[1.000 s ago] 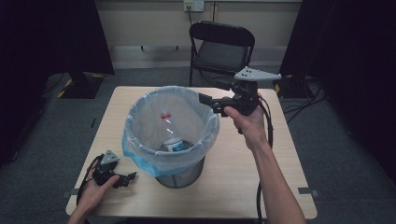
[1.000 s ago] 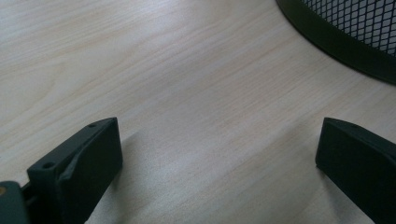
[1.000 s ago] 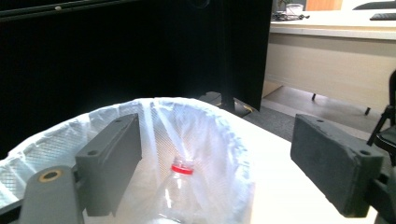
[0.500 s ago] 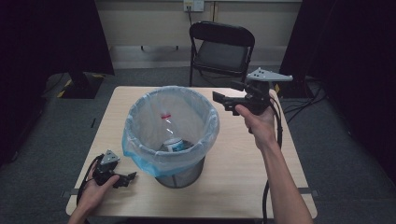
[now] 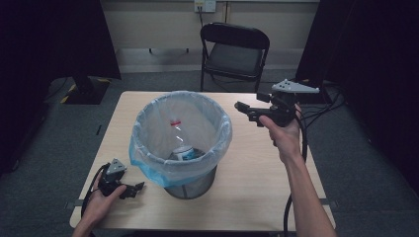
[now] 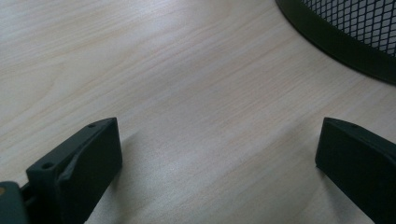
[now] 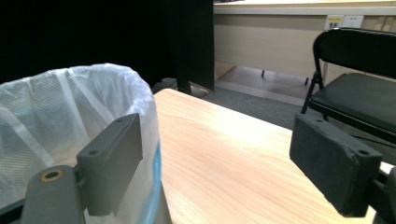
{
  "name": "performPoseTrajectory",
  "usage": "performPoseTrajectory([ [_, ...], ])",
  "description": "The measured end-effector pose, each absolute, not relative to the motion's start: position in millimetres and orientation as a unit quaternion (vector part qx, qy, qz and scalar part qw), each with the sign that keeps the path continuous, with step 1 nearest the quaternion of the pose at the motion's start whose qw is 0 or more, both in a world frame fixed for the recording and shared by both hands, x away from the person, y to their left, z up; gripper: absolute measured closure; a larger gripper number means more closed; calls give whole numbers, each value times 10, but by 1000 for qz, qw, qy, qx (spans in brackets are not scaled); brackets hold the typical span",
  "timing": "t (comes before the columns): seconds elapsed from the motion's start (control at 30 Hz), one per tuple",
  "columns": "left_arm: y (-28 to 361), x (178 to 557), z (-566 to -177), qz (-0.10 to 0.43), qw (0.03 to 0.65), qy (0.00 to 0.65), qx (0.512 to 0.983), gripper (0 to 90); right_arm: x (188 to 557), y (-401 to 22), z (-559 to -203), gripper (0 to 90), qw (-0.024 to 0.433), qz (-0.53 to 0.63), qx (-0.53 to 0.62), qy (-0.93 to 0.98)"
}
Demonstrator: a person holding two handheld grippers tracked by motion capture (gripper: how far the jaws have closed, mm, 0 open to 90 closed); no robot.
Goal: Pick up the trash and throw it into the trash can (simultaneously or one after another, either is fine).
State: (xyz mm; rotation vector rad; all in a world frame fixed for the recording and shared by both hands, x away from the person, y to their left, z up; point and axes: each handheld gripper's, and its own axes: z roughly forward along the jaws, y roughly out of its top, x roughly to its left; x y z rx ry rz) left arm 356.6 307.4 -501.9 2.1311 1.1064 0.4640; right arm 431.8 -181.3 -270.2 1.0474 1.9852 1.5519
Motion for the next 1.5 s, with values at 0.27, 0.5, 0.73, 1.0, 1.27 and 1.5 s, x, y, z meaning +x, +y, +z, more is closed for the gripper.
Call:
performPoseTrajectory([
  [0.27,3074,3566,-5019,179,341,426,819,0,4276,-1928,-2788,167,219,539,391,713],
  [0.5,3072,3564,-5019,180,340,426,819,0,4250,-2022,-2873,169,226,529,405,711],
  [0.73,3070,3563,-5019,181,341,427,818,1,4228,-2111,-2978,168,233,516,417,711],
  [1.0,3069,3562,-5018,182,340,428,818,1,4198,-2247,-3156,168,230,507,437,706],
  [1.27,3052,3564,-5019,184,339,435,814,0,4139,-2413,-3392,168,221,501,462,697],
  [1.5,3052,3563,-5019,184,339,435,814,0,4089,-2533,-3580,169,215,491,480,694],
])
